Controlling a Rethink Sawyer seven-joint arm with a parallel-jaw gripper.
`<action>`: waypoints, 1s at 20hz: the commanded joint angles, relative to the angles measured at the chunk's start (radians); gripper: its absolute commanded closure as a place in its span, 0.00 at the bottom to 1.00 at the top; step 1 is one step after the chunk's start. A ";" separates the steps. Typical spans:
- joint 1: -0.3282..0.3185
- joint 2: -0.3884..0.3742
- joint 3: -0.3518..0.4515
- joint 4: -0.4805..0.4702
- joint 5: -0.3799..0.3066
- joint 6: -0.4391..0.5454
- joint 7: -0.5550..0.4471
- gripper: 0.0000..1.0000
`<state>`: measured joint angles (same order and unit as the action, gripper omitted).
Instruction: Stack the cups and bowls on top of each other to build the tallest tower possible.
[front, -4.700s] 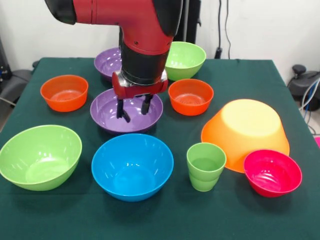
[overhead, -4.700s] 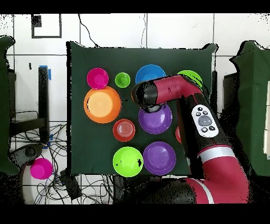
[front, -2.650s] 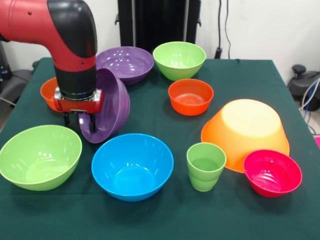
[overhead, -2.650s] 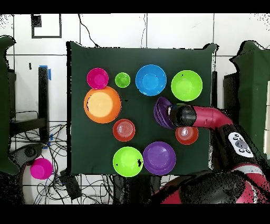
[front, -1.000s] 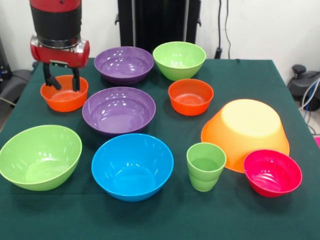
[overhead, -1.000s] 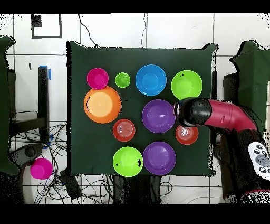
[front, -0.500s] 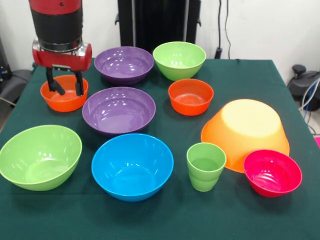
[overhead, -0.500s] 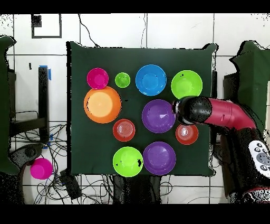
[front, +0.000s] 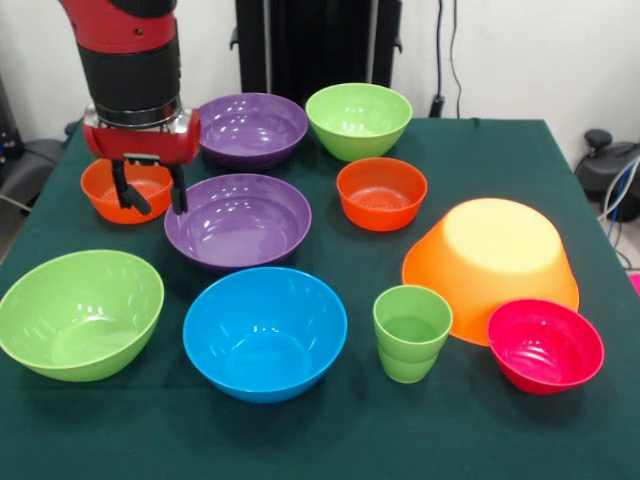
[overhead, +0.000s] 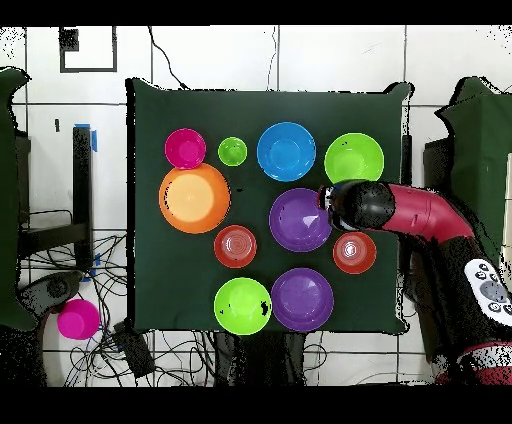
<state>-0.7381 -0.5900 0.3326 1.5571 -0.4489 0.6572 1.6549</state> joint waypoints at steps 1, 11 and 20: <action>0.008 0.041 0.101 0.029 -0.013 -0.027 -0.083 0.00; 0.004 0.019 0.106 0.038 -0.017 -0.013 -0.083 0.00; -0.003 0.030 0.111 0.047 -0.036 -0.041 -0.080 0.00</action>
<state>-0.7397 -0.5962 0.3755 1.5659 -0.4491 0.6572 1.6549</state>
